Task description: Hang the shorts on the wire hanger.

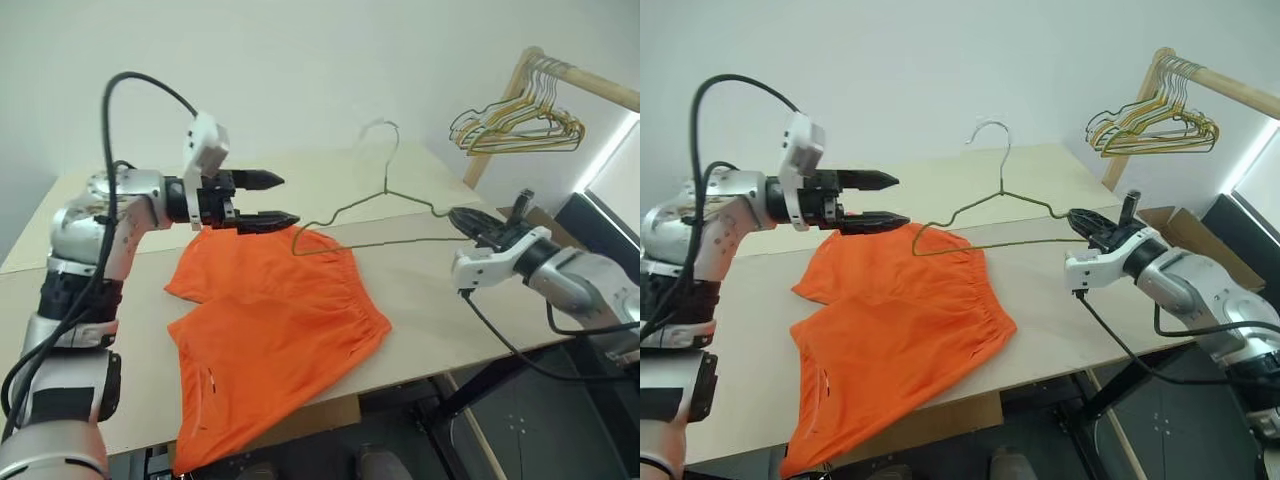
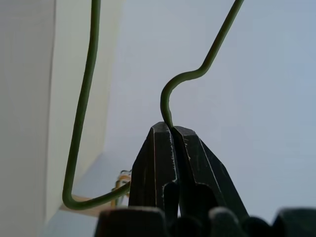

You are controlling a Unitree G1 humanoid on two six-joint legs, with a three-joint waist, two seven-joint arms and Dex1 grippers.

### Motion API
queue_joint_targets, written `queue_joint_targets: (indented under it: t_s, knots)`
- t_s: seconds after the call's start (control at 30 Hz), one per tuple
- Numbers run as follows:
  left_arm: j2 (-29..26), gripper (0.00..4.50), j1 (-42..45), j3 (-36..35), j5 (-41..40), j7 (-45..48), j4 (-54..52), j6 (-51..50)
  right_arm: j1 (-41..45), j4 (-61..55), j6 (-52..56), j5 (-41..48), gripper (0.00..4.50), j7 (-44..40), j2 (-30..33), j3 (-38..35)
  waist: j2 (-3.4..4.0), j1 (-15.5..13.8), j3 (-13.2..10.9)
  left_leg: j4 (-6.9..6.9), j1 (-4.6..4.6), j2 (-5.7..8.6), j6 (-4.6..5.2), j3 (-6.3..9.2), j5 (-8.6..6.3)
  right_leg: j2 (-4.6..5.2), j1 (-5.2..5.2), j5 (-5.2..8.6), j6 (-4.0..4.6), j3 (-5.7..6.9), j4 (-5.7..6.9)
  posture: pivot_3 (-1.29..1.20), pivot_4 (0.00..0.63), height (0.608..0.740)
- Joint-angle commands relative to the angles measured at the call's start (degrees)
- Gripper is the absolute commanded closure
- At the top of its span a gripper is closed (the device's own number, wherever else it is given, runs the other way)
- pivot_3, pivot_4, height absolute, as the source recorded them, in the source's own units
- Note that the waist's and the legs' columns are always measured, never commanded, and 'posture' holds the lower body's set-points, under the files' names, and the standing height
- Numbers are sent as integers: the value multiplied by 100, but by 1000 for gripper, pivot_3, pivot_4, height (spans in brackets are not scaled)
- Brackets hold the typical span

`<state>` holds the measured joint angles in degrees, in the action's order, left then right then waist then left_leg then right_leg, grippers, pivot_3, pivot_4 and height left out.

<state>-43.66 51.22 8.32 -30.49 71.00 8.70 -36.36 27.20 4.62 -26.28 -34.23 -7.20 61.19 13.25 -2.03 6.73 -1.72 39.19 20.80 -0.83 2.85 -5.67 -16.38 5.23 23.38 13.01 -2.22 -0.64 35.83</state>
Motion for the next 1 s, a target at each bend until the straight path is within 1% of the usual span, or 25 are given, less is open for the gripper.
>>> queue_joint_targets:
  t_s: [0.03,0.1,0.2,0.3,0.37,0.4,0.43,0.53,0.63,0.83,1.0]
  knots:
    - [97,0,291,463,400,434,214,1,404,170,-497,-273,4435,110,-119,-66,0,36,0,0,2,0,0,0,0,0,2,0,-1,-1,0,-133,0,740]
    - [235,0,340,655,694,430,365,184,540,235,-627,-376,4435,90,-212,-95,0,47,0,2,13,0,1,2,0,1,10,0,-1,-2,1,-134,0,740]
    - [393,0,372,854,1044,487,566,396,692,301,-746,-464,4435,53,-330,-147,0,47,0,22,49,-1,3,0,-1,1,51,-2,-3,-9,15,-135,0,740]
    - [530,0,462,938,1246,572,797,397,787,342,-833,-504,4435,26,-418,-205,1,49,0,57,88,-4,3,4,-1,-1,81,-3,-4,-7,31,-136,0,740]
    - [564,0,496,1022,1385,707,871,448,837,355,-858,-530,4435,20,-451,-229,1,51,0,63,94,-3,13,4,-7,0,81,-5,-9,-7,27,-137,0,740]
    - [574,387,491,1068,1458,738,885,471,860,356,-854,-532,4500,24,-476,-246,1,51,0,65,96,-3,16,4,-9,1,81,-7,-12,-7,25,-138,0,740]
    - [582,590,495,1100,1509,784,910,478,881,356,-846,-533,4500,26,-503,-262,2,51,0,65,96,-2,19,3,-11,2,81,-7,-13,-8,24,-139,0,740]
    - [651,1536,461,1066,1618,787,945,557,926,333,-864,-577,4500,28,-538,-289,1,51,0,69,98,-1,25,1,-14,4,81,-8,-17,-10,23,-140,0,740]
    - [710,2572,467,1003,1658,797,959,537,905,279,-824,-553,4500,6,-571,-332,1,38,0,72,102,-1,29,4,-16,6,81,-9,-18,-7,23,-139,0,740]
    - [739,4468,453,913,1694,808,931,501,893,244,-774,-599,4500,23,-592,-383,2,47,0,75,103,-2,32,4,-18,6,81,-10,-19,-8,24,-136,0,740]
    - [752,4468,476,829,1725,672,909,461,742,151,-810,-546,4500,-40,-579,-412,2,46,0,77,103,-1,33,4,-18,6,81,-10,-19,-8,25,-133,0,740]
